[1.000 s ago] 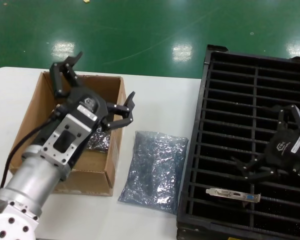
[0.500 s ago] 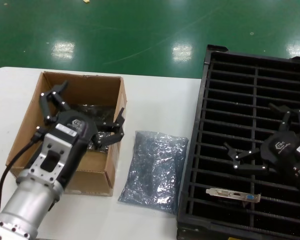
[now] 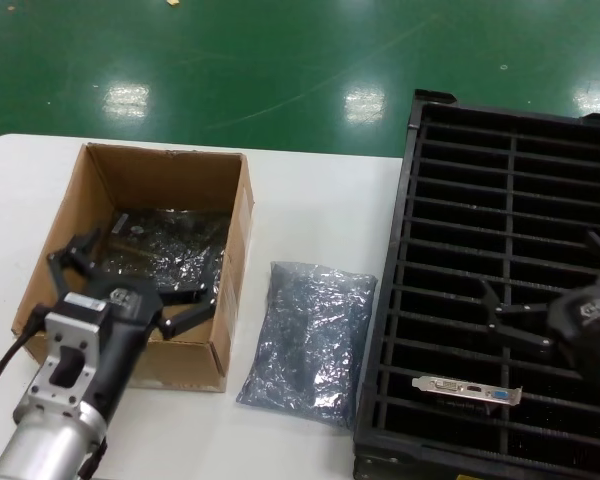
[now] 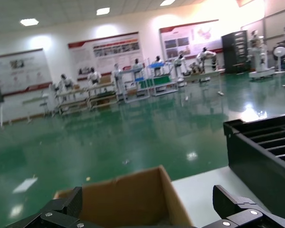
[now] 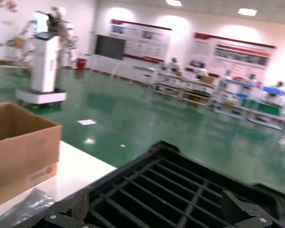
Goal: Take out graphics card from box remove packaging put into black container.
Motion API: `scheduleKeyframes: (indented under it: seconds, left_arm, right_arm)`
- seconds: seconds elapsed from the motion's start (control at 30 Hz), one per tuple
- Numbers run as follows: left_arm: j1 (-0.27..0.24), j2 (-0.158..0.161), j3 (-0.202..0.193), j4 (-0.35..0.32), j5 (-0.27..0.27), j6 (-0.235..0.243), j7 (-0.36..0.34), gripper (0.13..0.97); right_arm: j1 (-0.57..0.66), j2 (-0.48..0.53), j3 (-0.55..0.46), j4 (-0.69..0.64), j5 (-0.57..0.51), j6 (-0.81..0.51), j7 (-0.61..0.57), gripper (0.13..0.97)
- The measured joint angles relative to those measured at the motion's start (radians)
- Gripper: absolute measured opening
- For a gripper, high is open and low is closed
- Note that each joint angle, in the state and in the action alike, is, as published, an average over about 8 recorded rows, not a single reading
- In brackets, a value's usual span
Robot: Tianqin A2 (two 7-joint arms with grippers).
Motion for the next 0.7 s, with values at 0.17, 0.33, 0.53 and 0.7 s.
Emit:
scheduleKeyframes:
  seconds: [0.17, 0.33, 0.53, 0.7]
  left_arm:
    - [0.028, -0.008, 0.001, 0.023, -0.087, -0.038, 0.021, 0.966]
    - [0.055, -0.016, 0.001, 0.046, -0.171, -0.074, 0.041, 0.966]
    - [0.07, -0.021, 0.002, 0.058, -0.217, -0.094, 0.053, 0.966]
    - [0.071, -0.021, 0.002, 0.059, -0.22, -0.095, 0.053, 0.966]
  right_arm:
    - [-0.046, -0.047, 0.027, -0.006, 0.051, 0.065, -0.03, 0.966]
    - [-0.091, -0.093, 0.054, -0.012, 0.1, 0.127, -0.058, 0.966]
    - [-0.115, -0.118, 0.068, -0.015, 0.128, 0.161, -0.074, 0.966]
    - [-0.117, -0.12, 0.069, -0.015, 0.129, 0.163, -0.075, 0.966]
